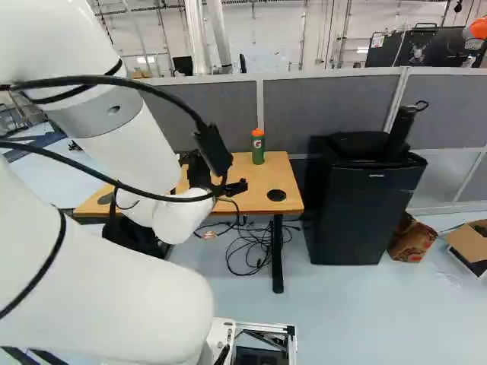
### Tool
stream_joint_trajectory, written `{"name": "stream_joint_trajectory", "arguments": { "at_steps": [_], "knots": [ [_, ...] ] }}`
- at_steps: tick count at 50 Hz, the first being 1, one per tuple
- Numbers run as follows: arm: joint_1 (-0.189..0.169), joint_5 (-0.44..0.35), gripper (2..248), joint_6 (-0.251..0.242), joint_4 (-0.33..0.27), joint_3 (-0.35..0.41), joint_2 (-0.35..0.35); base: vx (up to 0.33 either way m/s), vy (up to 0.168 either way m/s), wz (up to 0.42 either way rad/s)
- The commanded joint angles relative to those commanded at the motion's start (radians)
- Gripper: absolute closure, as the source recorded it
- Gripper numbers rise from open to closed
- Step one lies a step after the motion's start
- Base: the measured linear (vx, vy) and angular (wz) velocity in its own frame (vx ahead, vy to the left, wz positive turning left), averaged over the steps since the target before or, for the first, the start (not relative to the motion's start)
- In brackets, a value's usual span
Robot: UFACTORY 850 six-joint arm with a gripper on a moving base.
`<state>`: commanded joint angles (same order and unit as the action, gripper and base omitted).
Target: Pick up the green bottle from the table
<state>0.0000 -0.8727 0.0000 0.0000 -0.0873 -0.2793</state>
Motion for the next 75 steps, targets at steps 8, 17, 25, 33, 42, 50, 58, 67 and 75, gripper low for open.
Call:
{"name": "stream_joint_trajectory", "arguments": {
  "at_steps": [8, 17, 25, 33, 42, 50, 58, 67, 75],
  "knots": [
    [0.000, 0.000, 3, 0.000, 0.000, 0.000, 0.000, 0.127, -0.002, -0.023],
    [0.000, 0.000, 3, 0.000, 0.000, 0.000, 0.000, 0.154, -0.003, -0.024],
    [0.000, 0.000, 3, 0.000, 0.000, 0.000, 0.000, 0.161, -0.003, -0.028],
    [0.000, 0.000, 3, 0.000, 0.000, 0.000, 0.000, 0.166, -0.003, -0.027],
    [0.000, 0.000, 3, 0.000, 0.000, -0.037, 0.043, 0.107, -0.002, -0.022],
    [0.000, 0.000, 3, 0.000, 0.000, -0.073, 0.084, -0.009, 0.002, 0.000],
    [0.000, 0.000, 3, 0.000, 0.000, -0.116, 0.131, 0.000, 0.000, 0.000],
    [0.000, -0.004, 3, 0.000, 0.000, -0.164, 0.183, 0.000, 0.000, 0.000],
    [0.000, -0.022, 3, 0.000, 0.000, -0.208, 0.228, 0.000, 0.000, 0.000]
  ]
}}
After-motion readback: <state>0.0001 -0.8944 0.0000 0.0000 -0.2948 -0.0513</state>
